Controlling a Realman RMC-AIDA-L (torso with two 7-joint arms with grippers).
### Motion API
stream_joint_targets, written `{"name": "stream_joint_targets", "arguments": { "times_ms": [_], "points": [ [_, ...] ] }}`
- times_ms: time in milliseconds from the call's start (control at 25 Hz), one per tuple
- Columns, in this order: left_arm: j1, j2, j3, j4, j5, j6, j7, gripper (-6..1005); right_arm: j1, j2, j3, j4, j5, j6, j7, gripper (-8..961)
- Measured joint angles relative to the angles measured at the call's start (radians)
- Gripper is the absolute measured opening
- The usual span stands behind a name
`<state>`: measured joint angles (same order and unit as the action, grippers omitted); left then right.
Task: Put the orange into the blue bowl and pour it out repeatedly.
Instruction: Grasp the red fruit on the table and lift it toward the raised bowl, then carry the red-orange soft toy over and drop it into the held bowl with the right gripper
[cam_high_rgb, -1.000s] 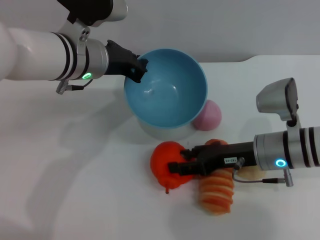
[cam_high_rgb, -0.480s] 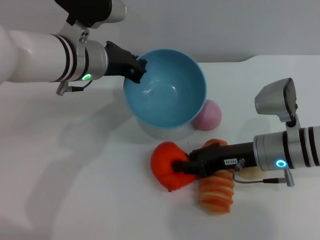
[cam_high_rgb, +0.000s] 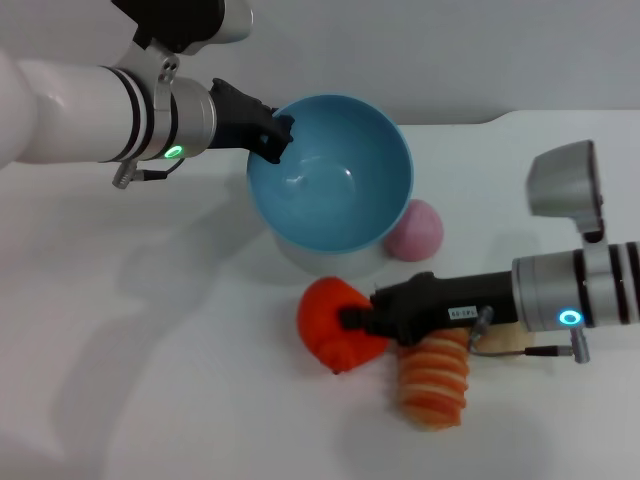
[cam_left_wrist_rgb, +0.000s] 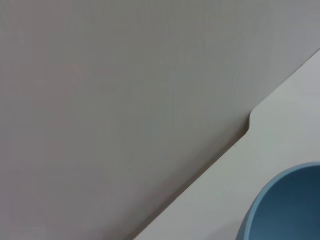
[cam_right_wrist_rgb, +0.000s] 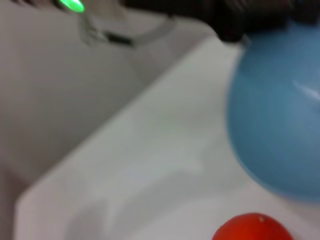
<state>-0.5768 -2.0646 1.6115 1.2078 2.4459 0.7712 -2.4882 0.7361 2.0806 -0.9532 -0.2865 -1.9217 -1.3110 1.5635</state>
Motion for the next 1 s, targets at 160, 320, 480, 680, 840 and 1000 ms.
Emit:
{"name": "stream_joint_targets", "arguments": {
  "times_ms": [160, 320, 480, 680, 840, 1000],
  "points": [
    [0.001, 0.001, 0.000, -0.006, 0.001, 0.000, 0.000, 0, -0.043, -0.006, -0.002, -0.063, 0.105, -0.124, -0.050, 105],
    [0.001, 0.001, -0.001, -0.008, 0.001, -0.001, 0.001, 0, -0.100, -0.008, 0.002, -0.181, 0.167, -0.245, -0.053, 75],
    [0.002, 0.000, 0.005, -0.008, 0.001, -0.001, 0.001, 0, -0.182, -0.011, 0.003, -0.338, 0.290, -0.354, -0.053, 46],
    [-0.009, -0.002, 0.029, 0.001, -0.005, 0.048, -0.002, -1, -0.237, -0.013, 0.023, -0.420, 0.352, -0.336, -0.051, 27],
    [-0.015, -0.002, 0.057, 0.030, -0.031, 0.093, -0.003, -1, -0.229, -0.013, 0.018, -0.366, 0.336, -0.217, -0.051, 24],
    [-0.014, -0.002, 0.078, 0.044, -0.039, 0.095, -0.003, -1, -0.207, -0.010, 0.012, -0.331, 0.289, -0.139, -0.055, 25]
  ]
}}
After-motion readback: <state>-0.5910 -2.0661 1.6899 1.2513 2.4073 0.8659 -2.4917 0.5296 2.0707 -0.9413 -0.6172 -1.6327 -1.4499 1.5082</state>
